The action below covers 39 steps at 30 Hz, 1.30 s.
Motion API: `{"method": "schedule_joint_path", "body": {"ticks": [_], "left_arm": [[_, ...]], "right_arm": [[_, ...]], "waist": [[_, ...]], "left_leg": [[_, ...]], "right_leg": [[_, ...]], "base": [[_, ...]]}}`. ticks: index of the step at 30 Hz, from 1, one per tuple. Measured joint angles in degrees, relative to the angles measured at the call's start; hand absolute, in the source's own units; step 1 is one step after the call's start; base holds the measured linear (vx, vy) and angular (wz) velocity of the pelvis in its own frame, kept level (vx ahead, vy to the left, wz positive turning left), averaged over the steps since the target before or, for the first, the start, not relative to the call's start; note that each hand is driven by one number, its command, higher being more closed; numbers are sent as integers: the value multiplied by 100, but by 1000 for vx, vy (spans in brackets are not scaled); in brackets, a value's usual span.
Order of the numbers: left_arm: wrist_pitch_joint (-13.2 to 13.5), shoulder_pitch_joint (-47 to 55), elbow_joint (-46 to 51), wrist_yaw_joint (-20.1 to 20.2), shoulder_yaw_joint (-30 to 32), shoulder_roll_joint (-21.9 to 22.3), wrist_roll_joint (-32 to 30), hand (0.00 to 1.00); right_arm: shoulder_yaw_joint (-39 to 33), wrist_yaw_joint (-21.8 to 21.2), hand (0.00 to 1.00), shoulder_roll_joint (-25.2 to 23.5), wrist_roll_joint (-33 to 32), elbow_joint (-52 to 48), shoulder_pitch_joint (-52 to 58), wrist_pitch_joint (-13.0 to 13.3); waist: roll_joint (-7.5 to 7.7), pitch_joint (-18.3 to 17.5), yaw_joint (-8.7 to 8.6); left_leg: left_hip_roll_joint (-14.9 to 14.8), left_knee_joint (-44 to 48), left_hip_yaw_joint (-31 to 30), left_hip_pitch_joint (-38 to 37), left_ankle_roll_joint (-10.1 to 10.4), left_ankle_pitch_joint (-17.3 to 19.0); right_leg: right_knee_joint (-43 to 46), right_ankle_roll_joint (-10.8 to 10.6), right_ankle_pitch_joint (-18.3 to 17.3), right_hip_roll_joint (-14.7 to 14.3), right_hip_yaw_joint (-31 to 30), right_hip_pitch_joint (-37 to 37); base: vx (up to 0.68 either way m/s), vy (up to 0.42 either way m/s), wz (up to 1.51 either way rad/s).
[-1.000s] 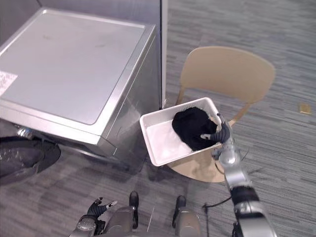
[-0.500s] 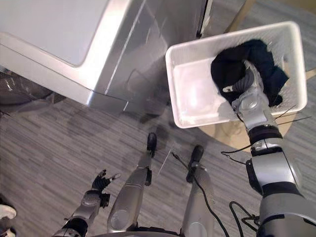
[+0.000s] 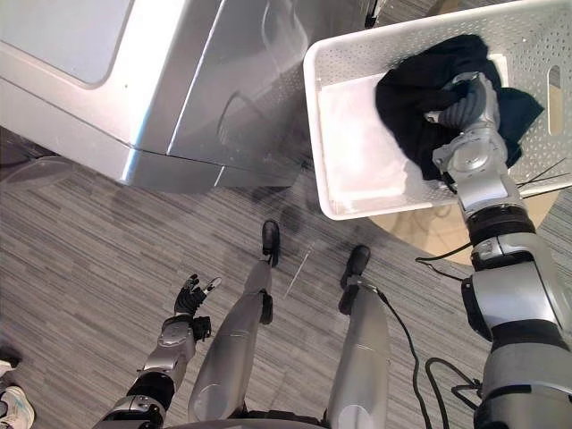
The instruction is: Pick up the laundry basket with both hands and put the clothes into the washing machine.
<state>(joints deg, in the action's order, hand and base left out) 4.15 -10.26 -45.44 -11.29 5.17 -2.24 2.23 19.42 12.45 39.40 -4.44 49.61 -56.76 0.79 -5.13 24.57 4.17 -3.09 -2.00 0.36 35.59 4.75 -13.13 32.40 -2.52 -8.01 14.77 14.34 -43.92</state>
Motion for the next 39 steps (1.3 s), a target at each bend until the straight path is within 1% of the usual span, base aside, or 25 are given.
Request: {"method": "schedule_joint_path", "body": {"ticks": [2, 4, 7, 9, 10, 12, 13, 15, 18, 20, 21, 23, 25, 27, 28, 29, 30, 31, 32, 33, 34, 35, 36, 38, 39], "left_arm": [[-19, 13, -15, 4, 0, -3, 0, 0], [-40, 26, -15, 7, 2, -30, -1, 0], [-117, 88, -34, 12, 1, -35, -2, 0], [-132, 261, -63, 16, 1, -69, -5, 0], [-141, 308, -99, 17, 3, -83, -6, 0], [-181, 525, -289, 87, 2, -130, -14, 0], [-192, 562, -364, 125, 0, -136, -22, 0], [-299, 814, -534, 137, -4, -123, -63, 0], [-372, 1096, -591, 147, 5, -163, -77, 0], [-392, 1216, -591, 187, 9, -188, -93, 0], [-393, 1316, -590, 245, 35, -207, -189, 0], [-396, 1447, -589, 251, 173, -207, -267, 0], [-397, 1609, -577, 250, 297, -228, -281, 0], [-397, 1685, -538, 250, 415, -255, -279, 0], [-405, 1740, -357, 248, 451, -252, -274, 0], [-390, 1810, -103, 243, 473, -246, -274, 0], [-368, 1800, 78, 238, 538, -255, -273, 0], [-354, 1814, 238, 235, 576, -259, -274, 0], [-360, 1874, 605, 222, 652, -262, -272, 0], [-360, 1921, 797, 198, 679, -260, -268, 0], [-354, 1998, 1192, 95, 694, -261, -256, 0], [-352, 2034, 1488, 46, 716, -162, -240, 0], [-311, 2040, 1701, -22, 704, 31, -179, 0], [-309, 2067, 2021, -37, 600, 263, -71, 0], [-308, 2140, 2394, -42, 466, 302, 20, 0]], "right_arm": [[-140, -137, 100, -240, -156, -262, 380, -17], [-323, -154, 100, -429, -285, -720, 756, -87], [-895, -128, 100, -774, -458, -1641, 1356, -118], [-1400, -82, 100, -1098, -541, -2334, 1815, -98], [-1518, -68, 100, -1184, -584, -2471, 1931, -86], [-1887, 0, 100, -1496, -720, -2788, 2389, 44], [-1978, 1, 100, -1561, -763, -2866, 2511, 78], [-2269, 4, 100, -1868, -912, -3144, 3037, 177], [-2493, -19, 100, -2259, -1085, -3568, 3620, 297], [-2606, -28, 100, -2477, -1081, -3871, 3907, 322], [-2661, -31, 100, -2646, -1083, -4126, 4123, 339], [-2685, -36, 100, -2888, -1082, -4458, 4356, 397], [-2662, -101, 100, -3163, -1082, -4759, 4560, 532], [-2606, -153, 100, -3371, -1158, -4913, 4723, 624], [-2606, -156, 100, -3481, -1204, -4933, 4909, 702], [-2557, -181, 100, -3529, -1248, -4964, 5084, 721], [-2551, -227, 100, -3600, -1321, -5077, 5242, 725], [-2531, -257, 100, -3639, -1337, -5145, 5350, 748], [-2377, -276, 100, -3673, -1342, -5215, 5407, 760], [-2294, -277, 100, -3660, -1336, -5252, 5380, 767], [-2044, -282, 100, -3638, -1319, -5357, 5256, 783], [-1863, -291, 100, -3594, -1303, -5425, 5142, 786], [-1701, -378, 100, -3495, -1305, -5518, 5005, 795], [-1590, -427, 100, -3328, -1299, -5497, 5003, 769], [-1550, -442, 100, -3229, -1293, -5479, 5002, 742]], "waist": [[29, -10, 2], [65, -17, 3], [90, -21, -2], [202, -114, -16], [239, -165, -16], [371, -478, -27], [390, -520, -27], [431, -877, -50], [424, -1163, -72], [425, -1272, -98], [424, -1375, -154], [437, -1439, -168], [432, -1508, -166], [446, -1516, -174], [448, -1516, -187], [397, -1520, -180], [375, -1506, -223], [383, -1510, -232], [447, -1544, -178], [487, -1569, -153], [523, -1598, -2], [461, -1657, 88], [255, -1678, 269], [-1, -1683, 263], [-40, -1703, 239]], "left_leg": [[-8, -4, 4, -223, 0, 3], [-8, -22, -2, -443, 1, 8], [-47, -161, 1, -912, 0, 9], [-55, -272, 43, -1294, 0, 11], [-63, -325, 52, -1384, 0, 12], [-106, -334, 35, -1568, 18, 71], [-106, -335, 20, -1654, 3, 81], [-122, -335, -34, -1875, -7, 156], [-115, -334, -49, -2225, -2, 263], [-99, -334, -24, -2387, -33, 321], [-94, -334, 0, -2484, -45, 361], [-94, -334, 189, -2688, -72, 445], [-99, -333, 511, -2870, -110, 539], [-101, -210, 709, -2942, -129, 649], [-106, 97, 750, -2897, -222, 805], [-228, 265, 769, -2814, -338, 953], [-262, 368, 686, -2761, -340, 966], [-261, 443, 580, -2788, -331, 960], [-257, 561, 412, -2717, -257, 910], [-255, 647, 387, -2631, -240, 899], [-279, 820, 350, -2383, -181, 861], [-368, 826, 356, -2179, -120, 816], [-578, 808, 311, -1916, -7, 723], [-734, 614, -30, -1759, -196, 495], [-789, 362, -115, -1772, -194, 595]], "right_leg": [[-54, -8, -33, -17, 5, 257], [-85, -29, -90, -16, 35, 506], [-226, -43, -109, -68, 82, 992], [-314, -69, -126, -88, 64, 1326], [-362, -87, -140, -103, 59, 1402], [-620, -122, -145, -217, 49, 1700], [-700, -134, -137, -249, 52, 1826], [-1087, -180, -15, -346, 92, 2228], [-1591, -255, 181, -452, 94, 2782], [-1805, -294, 258, -469, 76, 3019], [-1967, -320, 330, -476, 51, 3166], [-2215, -358, 479, -520, -155, 3326], [-2475, -367, 679, -586, -494, 3461], [-2426, -369, 767, -589, -676, 3438], [-2336, -403, 792, -567, -743, 3464], [-2027, -415, 608, -592, -898, 3439], [-946, -295, 100, -578, -1028, 3234], [-331, -304, -156, -584, -1070, 3185], [513, -397, -456, -593, -1146, 3290], [555, -375, -538, -592, -1164, 3350], [114, -339, -809, -666, -1161, 3396], [-451, -231, -966, -797, -1087, 3478], [-1035, -32, -971, -1041, -935, 3537], [-1185, 123, -780, -1323, -644, 3501], [-1134, 210, -764, -1377, -412, 3462]], "base": [[51, -46, -3], [26, -38, 3], [0, -36, -7], [-3, -27, -15], [-5, -24, -11], [24, -15, -9], [59, 0, -10], [70, 13, -6], [123, 19, -10], [77, 40, -12], [67, 51, -25], [44, 53, -52], [9, 56, -83], [-25, 32, -59], [-63, 5, -26], [-116, -27, 4], [-69, -54, 33], [-44, -109, 72], [-11, -128, 59], [-112, -220, 45], [-190, -258, 5], [-251, -304, -18], [-222, -217, -13], [-235, -180, 43], [-264, -197, 104]]}}
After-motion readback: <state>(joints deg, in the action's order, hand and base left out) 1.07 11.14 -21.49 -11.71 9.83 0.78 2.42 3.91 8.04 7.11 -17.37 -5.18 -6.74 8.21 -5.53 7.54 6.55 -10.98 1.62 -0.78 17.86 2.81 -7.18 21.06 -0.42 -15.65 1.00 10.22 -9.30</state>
